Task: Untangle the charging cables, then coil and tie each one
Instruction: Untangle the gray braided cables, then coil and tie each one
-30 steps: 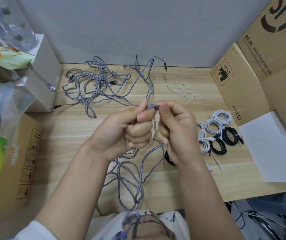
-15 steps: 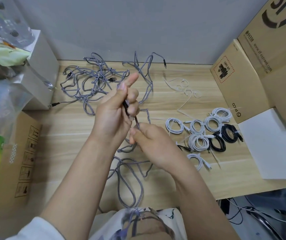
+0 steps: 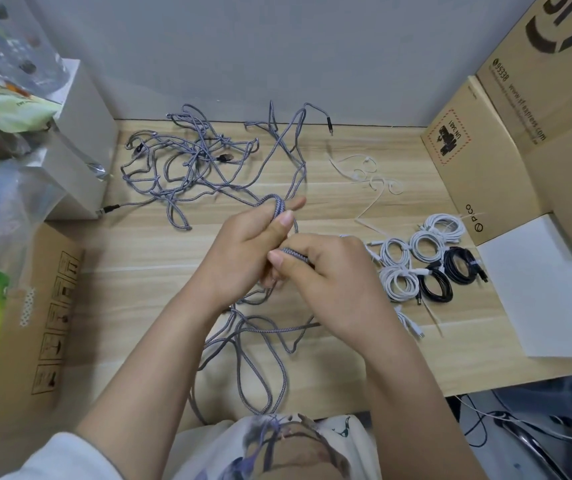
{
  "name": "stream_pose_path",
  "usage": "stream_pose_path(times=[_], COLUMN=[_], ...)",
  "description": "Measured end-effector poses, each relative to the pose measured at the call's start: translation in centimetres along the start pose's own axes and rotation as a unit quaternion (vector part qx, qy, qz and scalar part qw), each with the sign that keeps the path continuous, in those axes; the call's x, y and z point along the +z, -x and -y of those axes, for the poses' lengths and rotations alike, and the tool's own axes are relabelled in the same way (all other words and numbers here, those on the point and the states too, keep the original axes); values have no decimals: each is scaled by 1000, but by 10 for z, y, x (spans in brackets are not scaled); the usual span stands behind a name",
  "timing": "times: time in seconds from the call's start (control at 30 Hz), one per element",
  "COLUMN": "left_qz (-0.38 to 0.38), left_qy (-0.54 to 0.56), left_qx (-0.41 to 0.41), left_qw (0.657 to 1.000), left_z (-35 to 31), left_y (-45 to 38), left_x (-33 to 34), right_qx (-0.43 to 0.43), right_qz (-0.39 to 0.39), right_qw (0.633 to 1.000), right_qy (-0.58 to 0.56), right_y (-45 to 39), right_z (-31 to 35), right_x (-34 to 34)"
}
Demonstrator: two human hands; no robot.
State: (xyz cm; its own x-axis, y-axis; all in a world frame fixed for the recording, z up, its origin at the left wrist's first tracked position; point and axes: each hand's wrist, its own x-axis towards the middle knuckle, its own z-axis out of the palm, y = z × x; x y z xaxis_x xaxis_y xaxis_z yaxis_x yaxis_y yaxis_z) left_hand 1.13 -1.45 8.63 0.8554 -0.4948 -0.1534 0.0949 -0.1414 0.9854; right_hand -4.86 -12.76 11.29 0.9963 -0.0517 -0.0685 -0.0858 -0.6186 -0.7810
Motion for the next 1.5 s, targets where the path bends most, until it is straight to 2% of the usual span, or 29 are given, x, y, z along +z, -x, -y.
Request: stream_pose_path(times=[0.13,0.23,0.3,0.37,0.47,0.57,0.7,0.77,0.83,0.9,1.0,1.07,1.13,1.27,1.33,1.43,1.5], left_qz=[55,105,155,203,260,291,308,315,301,230,94,38,17,7,-24,-61,-25], left_qy=[40,54,88,127,240,376,451,495,549,559,475,406,342,221,130,-36,-123], left_qx=[10,31,11,-16,-4,19,49,60,65,81,104,110,115,135,142,139,109], left_qw=[998,993,984,971,935,880,836,808,777,792,869,906,933,966,981,988,986], left_z=[-9,-7,-3,1,3,0,-6,-10,-15,-22,-22,-20,-18,-13,-10,-3,4], left_y=[2,1,2,3,3,-3,-8,-9,-10,-11,-11,-14,-15,-18,-19,-20,-19], left_x=[0,-3,-7,-12,-11,-5,4,6,5,4,11,16,21,24,19,7,1], right_qx=[-16,12,43,58,75,112,186,197,207,214,194,188,191,172,158,122,83], right_qz=[-41,-87,-149,-170,-104,0,56,69,82,101,111,108,103,115,113,69,16], right_qw=[995,990,980,973,956,877,792,784,800,835,897,915,922,948,963,978,985], right_qy=[-86,-113,-124,-145,-264,-468,-579,-585,-557,-496,-381,-340,-321,-240,-189,-157,-148], right_y=[-1,-2,-4,-7,-10,-14,-16,-16,-15,-12,-8,-7,-7,-4,-1,3,3], right_z=[0,0,-6,-11,-18,-25,-27,-27,-26,-24,-17,-15,-12,-13,-14,-12,-12], right_x=[-2,-8,-20,-31,-30,-14,0,4,9,17,26,27,24,16,11,-4,-13])
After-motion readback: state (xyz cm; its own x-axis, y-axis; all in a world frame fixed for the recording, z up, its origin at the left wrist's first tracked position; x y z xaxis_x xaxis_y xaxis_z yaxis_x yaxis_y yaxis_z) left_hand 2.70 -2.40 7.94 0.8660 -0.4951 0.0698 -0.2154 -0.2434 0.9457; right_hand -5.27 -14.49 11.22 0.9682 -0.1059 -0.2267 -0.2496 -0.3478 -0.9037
